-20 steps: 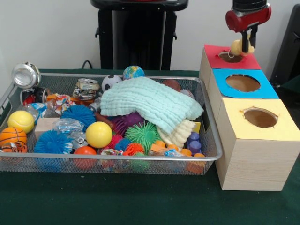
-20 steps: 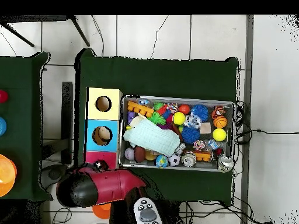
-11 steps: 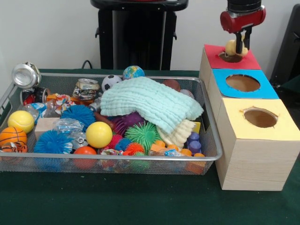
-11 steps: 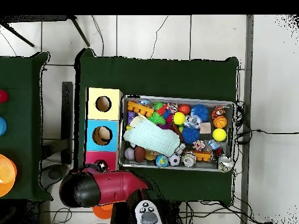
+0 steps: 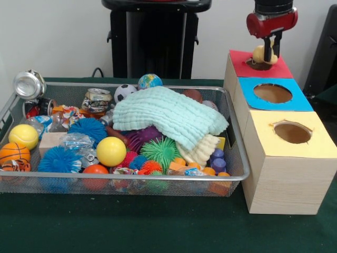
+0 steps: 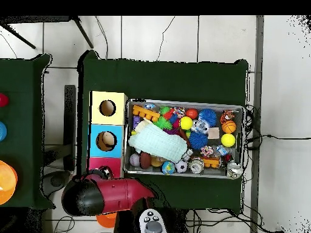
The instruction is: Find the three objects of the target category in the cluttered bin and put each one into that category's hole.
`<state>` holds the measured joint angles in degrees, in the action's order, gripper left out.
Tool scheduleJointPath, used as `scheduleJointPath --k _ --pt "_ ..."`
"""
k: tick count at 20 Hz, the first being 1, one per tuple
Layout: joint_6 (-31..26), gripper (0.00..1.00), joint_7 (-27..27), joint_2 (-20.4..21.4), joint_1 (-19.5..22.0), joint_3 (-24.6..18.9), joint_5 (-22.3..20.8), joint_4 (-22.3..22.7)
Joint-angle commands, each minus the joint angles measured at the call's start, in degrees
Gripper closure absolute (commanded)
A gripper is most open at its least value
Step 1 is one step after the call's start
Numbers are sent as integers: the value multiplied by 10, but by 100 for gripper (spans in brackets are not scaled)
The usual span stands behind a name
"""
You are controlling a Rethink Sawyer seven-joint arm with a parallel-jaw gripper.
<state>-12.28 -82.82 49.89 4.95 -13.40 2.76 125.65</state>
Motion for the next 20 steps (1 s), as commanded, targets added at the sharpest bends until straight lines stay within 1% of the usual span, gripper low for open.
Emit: scheduleJointPath --k 1,8,13,20 --pt "46 100 -125 -25 3 0 14 -24" --pt "43 100 -114 -17 -6 12 5 -34" --pt "27 100 -110 -11 -21 28 4 -45" --pt "38 100 -107 -14 -29 37 -1 -48"
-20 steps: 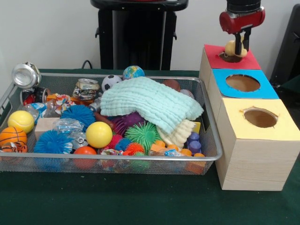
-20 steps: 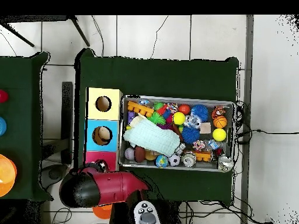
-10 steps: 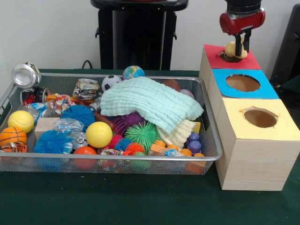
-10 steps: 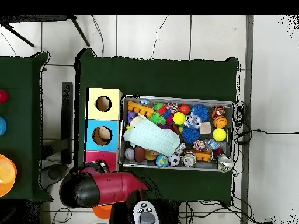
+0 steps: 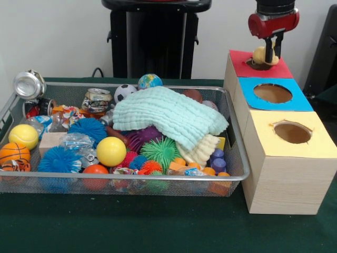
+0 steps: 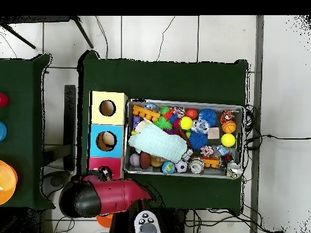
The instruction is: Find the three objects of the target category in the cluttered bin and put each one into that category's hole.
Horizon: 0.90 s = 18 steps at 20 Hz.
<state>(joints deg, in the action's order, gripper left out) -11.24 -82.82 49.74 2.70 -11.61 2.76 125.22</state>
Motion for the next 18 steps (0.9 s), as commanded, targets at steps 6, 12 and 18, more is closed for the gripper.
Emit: scheduleJointPath --k 6,12,18 --pt "39 100 -106 -7 0 12 -2 -41" --pt "68 100 -107 -3 11 -2 -6 -32" --pt "71 100 -104 0 3 7 -7 -36"
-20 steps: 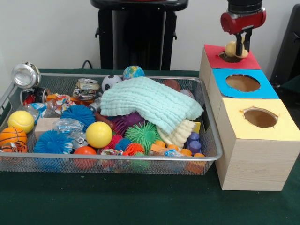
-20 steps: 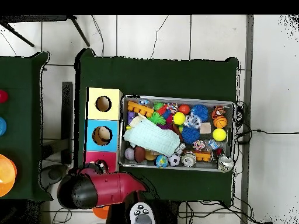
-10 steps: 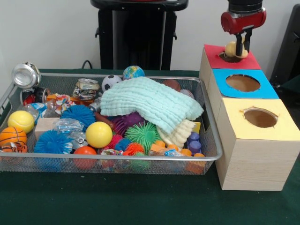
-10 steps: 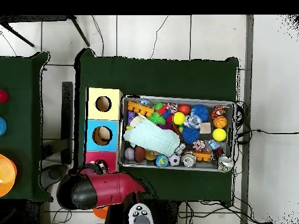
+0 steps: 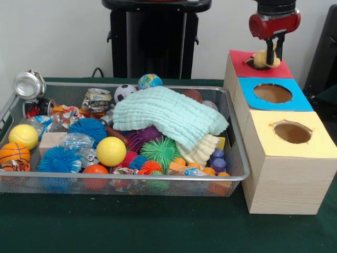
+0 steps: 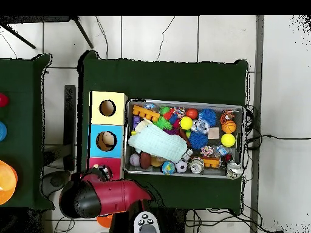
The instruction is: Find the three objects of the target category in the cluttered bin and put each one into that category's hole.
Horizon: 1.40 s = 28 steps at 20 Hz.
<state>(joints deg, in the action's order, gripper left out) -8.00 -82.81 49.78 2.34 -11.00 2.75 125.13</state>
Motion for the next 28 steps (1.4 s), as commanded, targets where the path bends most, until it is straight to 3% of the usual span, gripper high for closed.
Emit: scheduleJointPath --k 1,18,28 --pt "43 100 -105 0 7 0 -7 -35" --pt "10 100 -102 -9 -4 15 4 -50" --pt "47 100 -100 -24 0 11 -9 -43"
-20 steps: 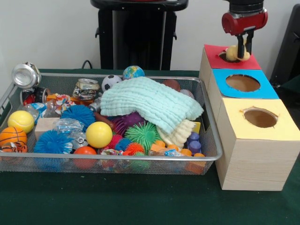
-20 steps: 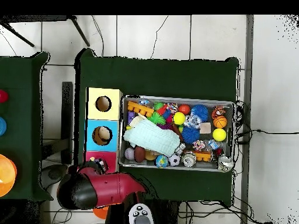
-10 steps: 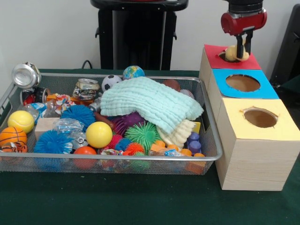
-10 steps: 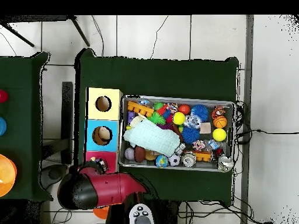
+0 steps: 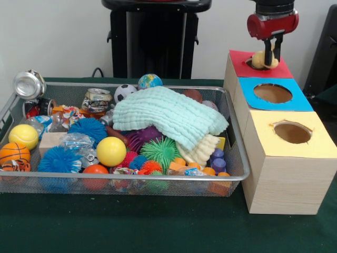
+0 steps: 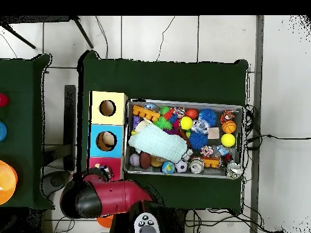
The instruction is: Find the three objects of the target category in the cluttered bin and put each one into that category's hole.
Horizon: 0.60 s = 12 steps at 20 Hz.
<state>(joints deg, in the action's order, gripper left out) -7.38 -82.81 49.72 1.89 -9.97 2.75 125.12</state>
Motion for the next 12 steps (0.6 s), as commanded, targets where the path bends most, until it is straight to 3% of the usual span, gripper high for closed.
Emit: scheduleJointPath --k 1,10,11,12 --pt "36 100 -97 -26 1 5 -10 -45" --pt "25 100 -91 -31 -5 13 -12 -49" --pt "21 0 -90 -32 -8 17 -11 -51" --pt "17 0 -90 -32 -10 18 -11 -53"
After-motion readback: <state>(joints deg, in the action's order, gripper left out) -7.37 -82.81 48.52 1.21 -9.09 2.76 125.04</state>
